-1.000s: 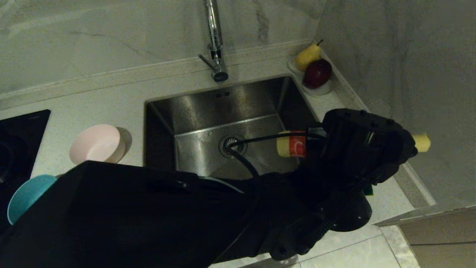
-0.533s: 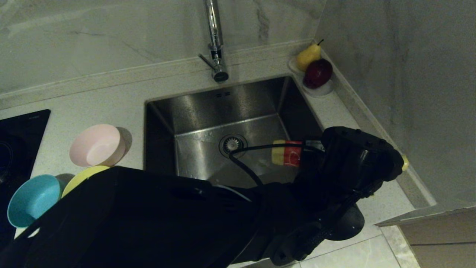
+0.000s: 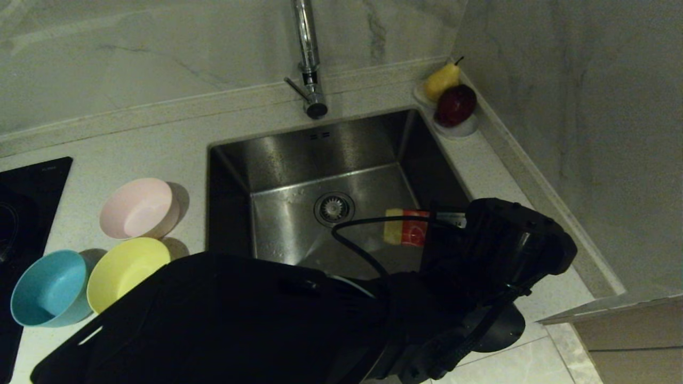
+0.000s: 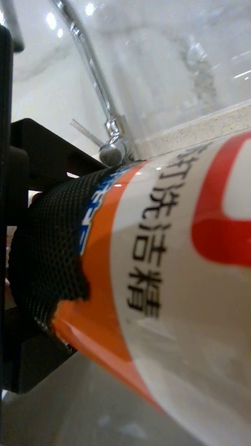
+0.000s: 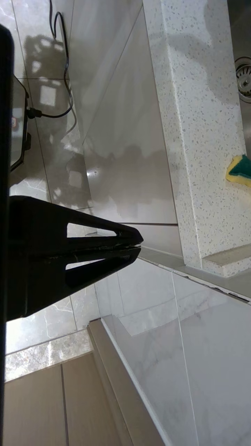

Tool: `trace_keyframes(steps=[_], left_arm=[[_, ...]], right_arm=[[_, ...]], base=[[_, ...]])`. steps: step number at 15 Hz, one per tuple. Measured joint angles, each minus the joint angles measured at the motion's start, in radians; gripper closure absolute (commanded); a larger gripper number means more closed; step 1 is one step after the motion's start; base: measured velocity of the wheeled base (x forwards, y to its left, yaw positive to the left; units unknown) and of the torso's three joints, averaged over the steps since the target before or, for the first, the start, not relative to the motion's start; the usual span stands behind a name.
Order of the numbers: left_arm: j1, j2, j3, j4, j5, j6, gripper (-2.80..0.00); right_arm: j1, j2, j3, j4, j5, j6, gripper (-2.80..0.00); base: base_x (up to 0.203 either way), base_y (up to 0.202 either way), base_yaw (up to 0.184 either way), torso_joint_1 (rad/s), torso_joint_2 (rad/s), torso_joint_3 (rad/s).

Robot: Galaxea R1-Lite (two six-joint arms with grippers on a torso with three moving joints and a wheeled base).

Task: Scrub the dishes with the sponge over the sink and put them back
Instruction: Squeeze it onto the sponge

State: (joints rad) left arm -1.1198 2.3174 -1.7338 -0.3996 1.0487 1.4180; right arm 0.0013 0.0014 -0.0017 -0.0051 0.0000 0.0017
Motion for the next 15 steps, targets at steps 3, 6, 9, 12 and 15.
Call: trace_keyframes(steps=[3,6,9,12,15], left_arm=[[-0.002,0.010,-0.012,-0.002,0.002,0.049,0.00],[-0.003,0.018,-0.023,-0.001,0.002,0.096,0.00],[-0.003,0.019,-0.026,-0.001,0.014,0.182,0.00],[-0.006,0.024,-0.035,-0.001,0.018,0.189,0.00],[-0.009,0.026,-0.030,0.001,0.038,0.207,0.00]], right_arm=[[0.000,0.000,0.000,0.000,0.000,-0.001,0.00],[0.000,0.000,0.000,-0.001,0.000,0.000,0.00],[0.000,0.000,0.000,0.000,0.000,0.000,0.00],[0.000,0.000,0.000,0.000,0.000,-0.001,0.00],[0.000,0.000,0.000,0.000,0.000,0.000,0.00]], base=[[0.000,0.000,0.000,0.000,0.00,0.000],[0.000,0.000,0.000,0.000,0.00,0.000],[0.000,0.000,0.000,0.000,0.00,0.000],[0.000,0.000,0.000,0.000,0.00,0.000],[0.000,0.000,0.000,0.000,0.00,0.000]])
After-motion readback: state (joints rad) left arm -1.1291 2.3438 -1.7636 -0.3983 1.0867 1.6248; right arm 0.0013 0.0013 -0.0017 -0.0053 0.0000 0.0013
